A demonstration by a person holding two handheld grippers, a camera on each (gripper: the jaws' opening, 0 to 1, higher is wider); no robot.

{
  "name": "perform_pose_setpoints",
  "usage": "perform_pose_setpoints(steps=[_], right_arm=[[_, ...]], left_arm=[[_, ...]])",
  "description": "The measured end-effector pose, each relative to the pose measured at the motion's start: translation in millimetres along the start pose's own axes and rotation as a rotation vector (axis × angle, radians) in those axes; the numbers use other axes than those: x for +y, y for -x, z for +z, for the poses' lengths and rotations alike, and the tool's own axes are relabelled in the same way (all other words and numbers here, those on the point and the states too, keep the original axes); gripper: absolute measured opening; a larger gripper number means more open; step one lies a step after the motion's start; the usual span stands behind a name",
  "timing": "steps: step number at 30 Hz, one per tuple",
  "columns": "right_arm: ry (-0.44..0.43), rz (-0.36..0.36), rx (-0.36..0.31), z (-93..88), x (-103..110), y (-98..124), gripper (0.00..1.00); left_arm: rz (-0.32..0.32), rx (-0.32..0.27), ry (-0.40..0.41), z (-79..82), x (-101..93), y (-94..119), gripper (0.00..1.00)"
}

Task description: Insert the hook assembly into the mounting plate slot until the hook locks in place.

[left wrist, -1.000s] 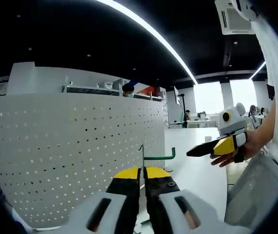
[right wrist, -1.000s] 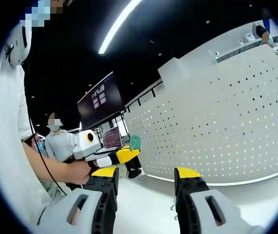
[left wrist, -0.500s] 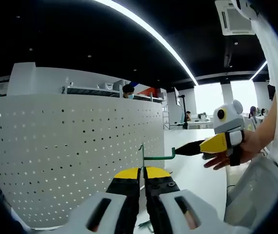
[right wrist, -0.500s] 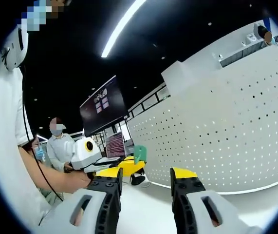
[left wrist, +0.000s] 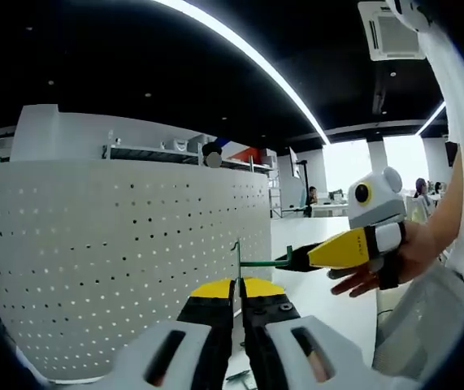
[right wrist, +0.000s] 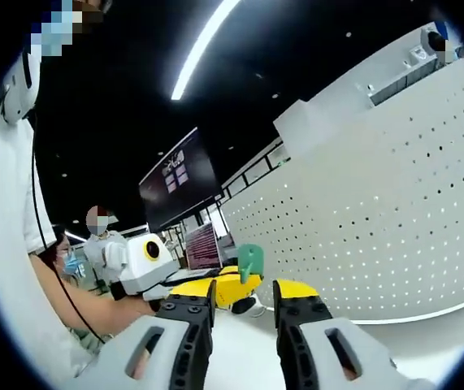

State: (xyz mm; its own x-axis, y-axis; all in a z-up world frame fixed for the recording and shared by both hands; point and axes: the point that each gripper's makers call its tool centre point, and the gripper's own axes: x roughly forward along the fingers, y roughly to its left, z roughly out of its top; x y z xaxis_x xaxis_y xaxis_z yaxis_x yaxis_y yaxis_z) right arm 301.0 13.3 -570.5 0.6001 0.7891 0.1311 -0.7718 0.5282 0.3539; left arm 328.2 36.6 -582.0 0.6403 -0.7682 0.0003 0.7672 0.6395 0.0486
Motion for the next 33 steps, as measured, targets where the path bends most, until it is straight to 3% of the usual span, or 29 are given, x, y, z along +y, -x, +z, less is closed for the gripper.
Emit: perform_pose_setpoints(steps=[20, 33], right_arm=[[0.007, -0.010, -0.030, 7.7, -2, -23, 0.08], [0.007, -0.045, -0.030, 8.1, -5, -28, 0.03]], left_arm=[[0.004, -0.021, 0.009, 5.0, -5.2, -1, 0.02], [0.049, -0.026, 0.030, 4.5, -2.2, 0, 0.02]])
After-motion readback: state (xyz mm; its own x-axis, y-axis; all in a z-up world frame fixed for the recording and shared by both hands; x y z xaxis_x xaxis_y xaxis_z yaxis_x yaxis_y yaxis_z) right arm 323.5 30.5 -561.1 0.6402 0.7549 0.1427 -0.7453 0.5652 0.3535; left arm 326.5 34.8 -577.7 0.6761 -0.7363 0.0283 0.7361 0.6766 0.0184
